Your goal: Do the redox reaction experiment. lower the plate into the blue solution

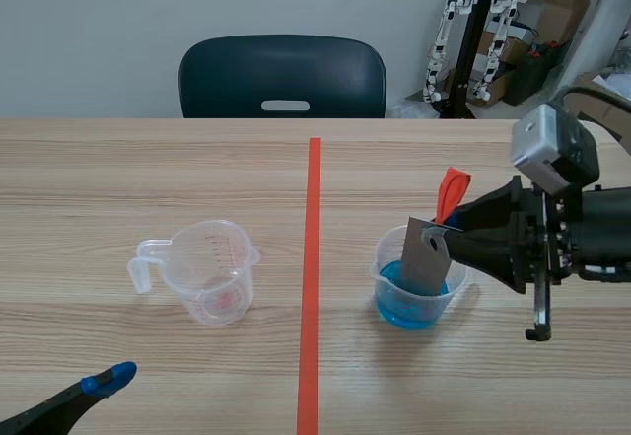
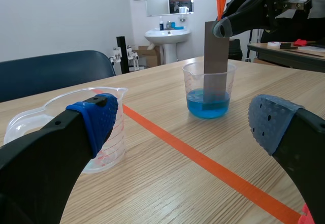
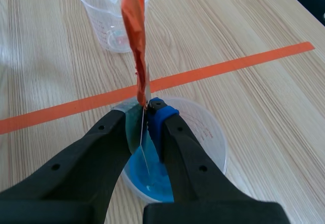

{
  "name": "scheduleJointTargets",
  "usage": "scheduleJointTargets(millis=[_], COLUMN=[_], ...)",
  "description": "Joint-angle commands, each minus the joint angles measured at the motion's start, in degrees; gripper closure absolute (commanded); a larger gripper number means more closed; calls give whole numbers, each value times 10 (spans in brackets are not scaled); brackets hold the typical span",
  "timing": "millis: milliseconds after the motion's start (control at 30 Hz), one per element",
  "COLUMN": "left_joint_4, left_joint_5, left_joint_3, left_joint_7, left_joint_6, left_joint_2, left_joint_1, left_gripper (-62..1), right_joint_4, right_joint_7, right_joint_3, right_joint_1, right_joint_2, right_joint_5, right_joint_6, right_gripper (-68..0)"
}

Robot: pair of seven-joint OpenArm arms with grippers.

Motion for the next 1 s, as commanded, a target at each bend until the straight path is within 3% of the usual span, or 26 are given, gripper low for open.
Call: scheduleJointTargets(millis=[0, 467, 633, 833, 967], left_joint_4=[6, 6, 6, 6, 6], left_joint_5=[0, 0, 0, 0, 0], left_joint_3=[1, 1, 1, 1, 1], left_joint_7=[-26, -26, -26, -26, -26], left_joint_6=[1, 1, 1, 1, 1], left_joint_2=[3, 3, 3, 3, 3], left_joint_1=[6, 6, 6, 6, 6], left_gripper=[-542, -542, -542, -542, -542], right_joint_4=[-2, -36, -38, -61, -64], right_joint_7=[20, 135, 143, 202, 201], right_joint_3=[9, 9, 9, 9, 9], right_joint_1=[2, 1, 1, 1, 1], right_joint_2=[3, 5, 5, 4, 4], right_joint_5=[4, -59, -67, -94, -95], right_joint_6=[5, 5, 5, 5, 0], right_gripper=[-6, -6, -6, -6, -6])
